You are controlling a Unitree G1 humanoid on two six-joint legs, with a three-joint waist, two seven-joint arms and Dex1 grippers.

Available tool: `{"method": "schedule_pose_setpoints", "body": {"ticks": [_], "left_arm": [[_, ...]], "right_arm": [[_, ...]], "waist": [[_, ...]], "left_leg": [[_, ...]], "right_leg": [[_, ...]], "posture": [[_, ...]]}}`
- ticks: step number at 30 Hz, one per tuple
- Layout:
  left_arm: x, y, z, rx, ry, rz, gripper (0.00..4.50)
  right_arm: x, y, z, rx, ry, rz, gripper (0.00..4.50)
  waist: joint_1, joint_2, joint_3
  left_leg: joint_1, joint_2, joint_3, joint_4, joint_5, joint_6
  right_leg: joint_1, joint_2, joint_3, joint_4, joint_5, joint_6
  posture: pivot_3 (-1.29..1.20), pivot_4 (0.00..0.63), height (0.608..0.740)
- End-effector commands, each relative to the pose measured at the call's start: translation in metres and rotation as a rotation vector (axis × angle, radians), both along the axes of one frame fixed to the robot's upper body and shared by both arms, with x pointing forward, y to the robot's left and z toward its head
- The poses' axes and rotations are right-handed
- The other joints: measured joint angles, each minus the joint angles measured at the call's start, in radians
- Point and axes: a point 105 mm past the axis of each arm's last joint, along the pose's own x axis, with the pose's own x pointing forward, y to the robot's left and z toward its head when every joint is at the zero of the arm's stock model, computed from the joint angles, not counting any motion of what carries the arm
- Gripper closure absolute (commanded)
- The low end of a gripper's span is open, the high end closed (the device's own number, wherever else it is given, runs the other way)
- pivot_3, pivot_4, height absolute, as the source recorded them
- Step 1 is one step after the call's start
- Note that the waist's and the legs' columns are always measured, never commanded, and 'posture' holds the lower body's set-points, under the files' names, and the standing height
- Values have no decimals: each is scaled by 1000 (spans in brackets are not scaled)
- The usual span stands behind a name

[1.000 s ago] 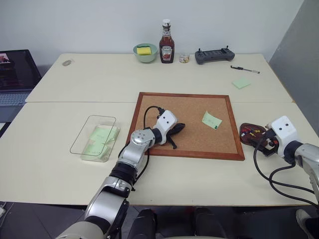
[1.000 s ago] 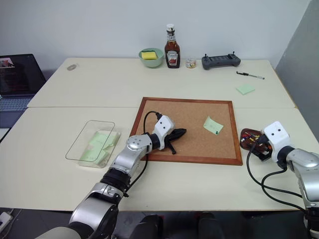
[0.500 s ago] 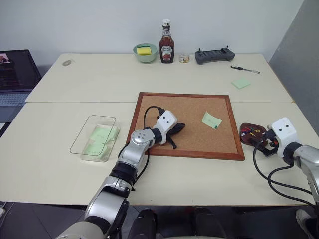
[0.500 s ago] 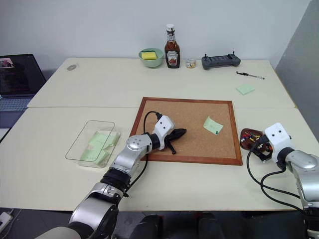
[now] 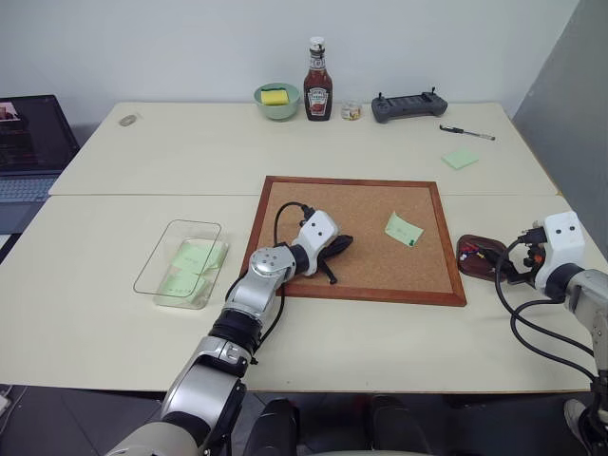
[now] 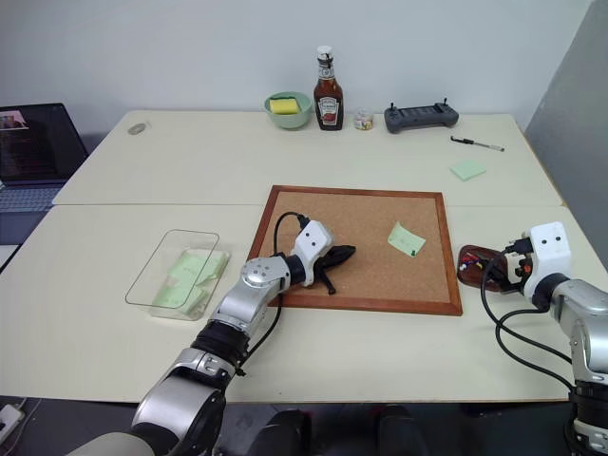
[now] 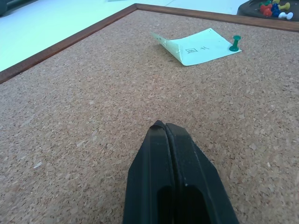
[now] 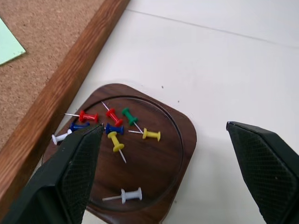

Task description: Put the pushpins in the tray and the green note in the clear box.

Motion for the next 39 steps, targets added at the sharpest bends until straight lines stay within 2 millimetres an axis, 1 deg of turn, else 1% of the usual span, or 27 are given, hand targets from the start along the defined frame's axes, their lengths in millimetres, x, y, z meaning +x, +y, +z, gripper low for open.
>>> {"method": "schedule_pose_setpoints", "body": {"ticks": [1,2,5,8,10,13,16,23,25,26,27,29,30,32,33,35,39], "left_arm": [[-6,1,-24,59,65,-4,4500],[-6,1,-25,60,65,-4,4500],[-6,1,-25,61,65,-4,4500],[-6,1,-25,61,64,-4,4500],[-6,1,-25,61,63,-5,4500],[-7,1,-25,62,61,-8,4500],[-7,1,-25,65,59,-9,4500],[-7,1,-25,67,55,-7,4500],[-8,2,-25,67,55,-6,4500],[-8,2,-25,67,55,-6,4500],[-8,2,-25,66,54,-5,4500],[-8,2,-25,66,54,-4,4500],[-8,2,-25,66,54,-3,4500],[-8,3,-25,66,54,-2,4500],[-8,3,-25,65,54,-1,4500],[-9,3,-25,65,54,0,4500],[-9,3,-25,65,55,0,4500]], "right_arm": [[-1,6,17,-40,-56,45,39],[-2,13,19,-32,-66,91,39],[-9,51,25,29,-94,285,39],[-13,77,22,50,-95,398,39],[-11,88,20,59,-103,431,39],[-5,101,15,59,-112,463,39],[10,114,9,57,-135,478,39],[34,129,1,43,-145,512,39],[39,129,-2,38,-142,509,403],[41,128,-3,34,-141,506,460],[43,128,-5,26,-136,505,626],[44,126,-9,9,-125,508,1069],[45,125,-11,2,-120,509,1130],[45,124,-12,-4,-118,508,1496],[45,123,-13,-4,-119,507,1778],[44,122,-13,-3,-119,505,2193],[44,119,-13,0,-120,499,2934]], "waist": [[0,0,0],[0,0,0],[0,0,0],[-1,0,0],[-1,0,0],[0,0,0],[-2,0,0],[0,0,0],[0,0,0],[0,0,0],[-1,0,0],[-1,0,0],[-1,0,0],[-1,0,0],[-1,0,0],[-1,0,0],[-2,0,0]], "left_leg": [[0,0,0,0,0,0],[0,0,0,0,0,0],[0,0,0,0,0,0],[0,0,0,0,0,0],[0,0,0,0,0,0],[0,0,0,0,0,0],[0,0,0,0,0,0],[0,0,0,0,0,0],[0,0,-1,0,0,0],[0,0,-1,0,0,0],[0,0,-1,0,0,0],[0,0,0,0,0,0],[0,0,0,0,0,0],[0,0,-1,0,0,0],[0,0,-1,0,0,0],[0,0,0,0,0,0],[0,0,0,0,0,0]], "right_leg": [[0,0,0,0,0,0],[0,0,0,0,0,0],[0,0,0,0,0,0],[0,0,0,0,0,1],[0,0,0,0,0,1],[0,0,0,0,0,1],[0,0,0,0,0,1],[0,0,0,0,0,0],[0,0,-1,0,0,0],[0,0,-1,0,0,0],[0,0,-1,0,0,0],[0,0,-1,0,0,0],[0,0,-1,0,0,0],[-1,0,-1,0,0,0],[-1,0,-1,0,0,0],[-1,0,-1,0,0,0],[-1,0,-1,0,0,0]], "posture": [[0,150,740],[0,150,740],[0,150,740],[0,150,740],[0,150,740],[0,150,740],[0,150,740],[0,150,740],[0,150,740],[0,150,740],[0,150,740],[0,150,740],[0,150,740],[0,150,740],[0,150,740],[0,150,740],[0,150,740]]}}
